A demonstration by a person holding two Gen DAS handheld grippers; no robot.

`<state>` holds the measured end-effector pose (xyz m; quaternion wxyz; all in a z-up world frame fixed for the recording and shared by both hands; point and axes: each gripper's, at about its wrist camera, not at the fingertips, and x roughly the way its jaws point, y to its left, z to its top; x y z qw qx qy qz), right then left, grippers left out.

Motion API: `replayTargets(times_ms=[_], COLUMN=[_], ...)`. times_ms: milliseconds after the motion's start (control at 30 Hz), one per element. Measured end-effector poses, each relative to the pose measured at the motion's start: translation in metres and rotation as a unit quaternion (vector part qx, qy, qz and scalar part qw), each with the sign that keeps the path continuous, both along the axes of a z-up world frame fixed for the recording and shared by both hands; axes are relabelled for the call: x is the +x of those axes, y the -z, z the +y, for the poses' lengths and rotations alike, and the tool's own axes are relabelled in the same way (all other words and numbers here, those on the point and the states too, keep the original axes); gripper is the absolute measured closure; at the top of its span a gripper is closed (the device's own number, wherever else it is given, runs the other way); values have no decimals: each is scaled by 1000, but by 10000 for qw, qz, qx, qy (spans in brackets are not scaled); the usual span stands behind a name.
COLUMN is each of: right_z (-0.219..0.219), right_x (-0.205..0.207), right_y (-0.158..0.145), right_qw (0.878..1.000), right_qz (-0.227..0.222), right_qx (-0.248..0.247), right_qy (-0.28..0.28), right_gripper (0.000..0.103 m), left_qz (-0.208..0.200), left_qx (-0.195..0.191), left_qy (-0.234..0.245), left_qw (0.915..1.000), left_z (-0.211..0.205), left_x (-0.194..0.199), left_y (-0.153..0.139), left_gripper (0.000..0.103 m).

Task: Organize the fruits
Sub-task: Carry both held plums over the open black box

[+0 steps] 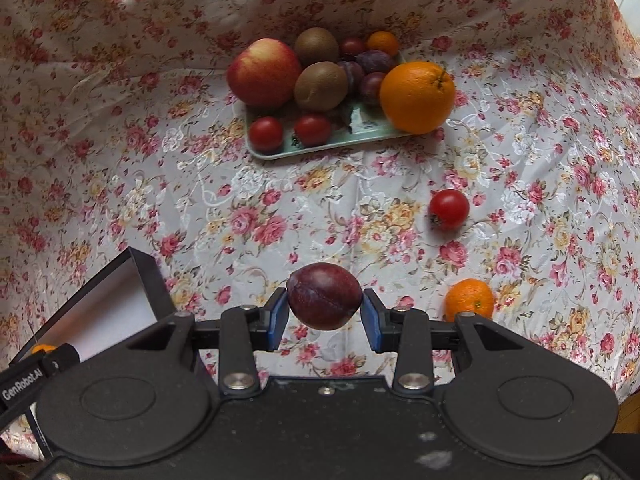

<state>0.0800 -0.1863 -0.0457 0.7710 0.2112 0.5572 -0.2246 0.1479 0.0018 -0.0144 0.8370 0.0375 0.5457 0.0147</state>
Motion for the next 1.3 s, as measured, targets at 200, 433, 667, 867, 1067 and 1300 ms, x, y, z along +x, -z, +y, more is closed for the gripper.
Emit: replayTargets(times_ms=[200, 433, 667, 867, 1067, 1300], right_z=[34, 75, 103, 119, 133, 141], right_x=[8, 13, 21, 25, 25, 27], right_y=[1, 1, 8, 11, 12, 16], right_qw=[9992, 9955, 9912, 9878, 9846, 9826], right_qz=[-39, -223, -186, -225, -297, -287], right_qx=[10, -68, -103, -98, -91, -241], right_qy=[-402, -916, -1306, -1536, -1720, -1818], right_gripper=[64, 64, 64, 64, 64, 63], left_qz=[-256, -275, -41, 141, 66, 158], left_qx=[226, 282, 234, 236, 327, 225], left_qy=[-280, -922, -1078, -1057, -1161, -1285], left_qw=[9990, 9950, 9939, 9940, 9927, 9913], left_z=[41, 90, 112, 121, 133, 144], left_x=[-1, 3, 8, 10, 9, 9], left_y=[-10, -3, 8, 17, 17, 20], left_gripper=[58, 58, 58, 58, 58, 58])
